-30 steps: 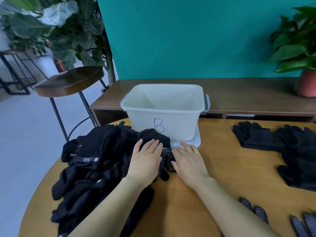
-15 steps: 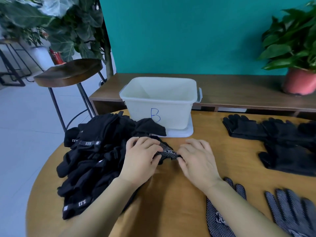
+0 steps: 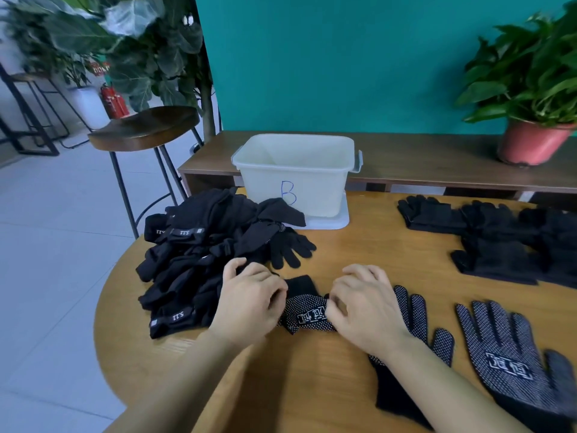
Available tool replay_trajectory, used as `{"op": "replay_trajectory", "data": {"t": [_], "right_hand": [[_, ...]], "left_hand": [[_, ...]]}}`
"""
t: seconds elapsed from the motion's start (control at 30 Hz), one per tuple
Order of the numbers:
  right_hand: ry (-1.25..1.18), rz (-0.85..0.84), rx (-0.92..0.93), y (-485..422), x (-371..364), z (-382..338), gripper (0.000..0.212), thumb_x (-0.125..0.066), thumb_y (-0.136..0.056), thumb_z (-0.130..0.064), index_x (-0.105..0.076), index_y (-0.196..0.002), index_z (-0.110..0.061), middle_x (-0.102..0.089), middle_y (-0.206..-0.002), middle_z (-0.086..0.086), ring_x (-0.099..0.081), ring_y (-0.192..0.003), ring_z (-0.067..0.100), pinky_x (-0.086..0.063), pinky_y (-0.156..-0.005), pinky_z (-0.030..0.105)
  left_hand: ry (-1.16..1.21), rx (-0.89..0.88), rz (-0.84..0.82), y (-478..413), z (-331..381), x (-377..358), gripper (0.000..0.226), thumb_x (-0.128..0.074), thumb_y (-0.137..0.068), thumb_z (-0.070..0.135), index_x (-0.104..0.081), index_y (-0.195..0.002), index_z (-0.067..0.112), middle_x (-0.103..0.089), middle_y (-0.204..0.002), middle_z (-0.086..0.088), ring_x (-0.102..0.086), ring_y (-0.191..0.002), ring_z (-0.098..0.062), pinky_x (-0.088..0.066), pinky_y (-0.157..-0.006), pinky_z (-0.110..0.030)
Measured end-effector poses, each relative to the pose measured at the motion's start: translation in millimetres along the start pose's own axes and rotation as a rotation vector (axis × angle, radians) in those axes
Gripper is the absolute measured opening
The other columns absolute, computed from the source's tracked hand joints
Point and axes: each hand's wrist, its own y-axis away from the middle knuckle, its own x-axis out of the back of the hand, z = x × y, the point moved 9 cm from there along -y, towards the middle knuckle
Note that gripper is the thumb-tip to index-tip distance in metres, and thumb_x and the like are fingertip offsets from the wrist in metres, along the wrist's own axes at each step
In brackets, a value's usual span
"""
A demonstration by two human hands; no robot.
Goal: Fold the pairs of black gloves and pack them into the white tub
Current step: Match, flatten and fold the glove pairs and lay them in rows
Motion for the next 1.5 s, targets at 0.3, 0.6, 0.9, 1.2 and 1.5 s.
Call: {"op": "replay_trajectory", "data": {"t": [0.3,0.6,0.9,1.2,1.5], "right_hand": [[0.03,-0.362,-0.021,-41.5,-61.9,-10.4,0.054,-0.041,-0.101,-0.048,-0.031,-0.148,-0.023,-0.027,-0.156,0.006,-0.007,-0.147,0.027,-0.006,-0.118,0.045],[-0.321,-0.294,-0.241,-50.6,-37.6,9.2,0.013,-0.066,-0.089,-0.037,-0.056,-0.093,-0.029,-0.061,-0.112,-0.005,-0.042,-0.121,0.016,-0.027,-0.1,0.038],[-1.061,-0.332,-0.451,-11.1,67.6,32.6,0.009,-0.07,-0.088,-0.01,-0.064,-0.084,-0.015,-0.071,-0.081,0.002,-0.065,-0.071,0.011,-0.053,-0.071,0.022],[-0.88,-0.245,-0.553,39.6,105.6,67.2,0.042,-0.073,-0.087,-0.023,-0.043,-0.058,-0.015,-0.043,-0.072,0.01,-0.04,-0.071,0.021,-0.035,-0.073,0.032],[-0.848,-0.008,-0.561,53.6,126.7,72.9,0.052,-0.076,-0.082,-0.024,-0.04,-0.045,-0.021,-0.033,-0.049,-0.008,-0.032,-0.056,0.017,-0.03,-0.063,0.032]], "left_hand": [[-0.157,0.216,-0.375,-9.6,-30.6,-60.5,0.053,-0.046,-0.094,0.063,-0.046,-0.141,0.04,-0.038,-0.143,0.012,-0.028,-0.136,-0.016,-0.003,-0.106,-0.038],[0.48,0.439,-0.349,-25.7,-29.2,-42.2,0.015,-0.069,-0.089,0.034,-0.064,-0.092,0.021,-0.069,-0.101,0.007,-0.061,-0.102,-0.016,-0.037,-0.103,-0.039],[1.068,0.359,-0.425,-55.8,51.1,31.3,0.018,-0.061,-0.097,0.012,-0.062,-0.109,-0.001,-0.076,-0.09,-0.009,-0.071,-0.081,-0.015,-0.055,-0.075,-0.027],[0.864,0.272,-0.398,-55.9,103.1,33.9,0.033,-0.067,-0.093,0.016,-0.048,-0.068,0.009,-0.05,-0.061,0.002,-0.041,-0.058,-0.009,-0.033,-0.064,-0.026],[0.686,0.428,-0.14,-58.1,108.6,48.5,0.012,-0.075,-0.085,0.026,-0.066,-0.081,0.033,-0.07,-0.077,0.017,-0.065,-0.082,0.001,-0.049,-0.079,-0.026]]}}
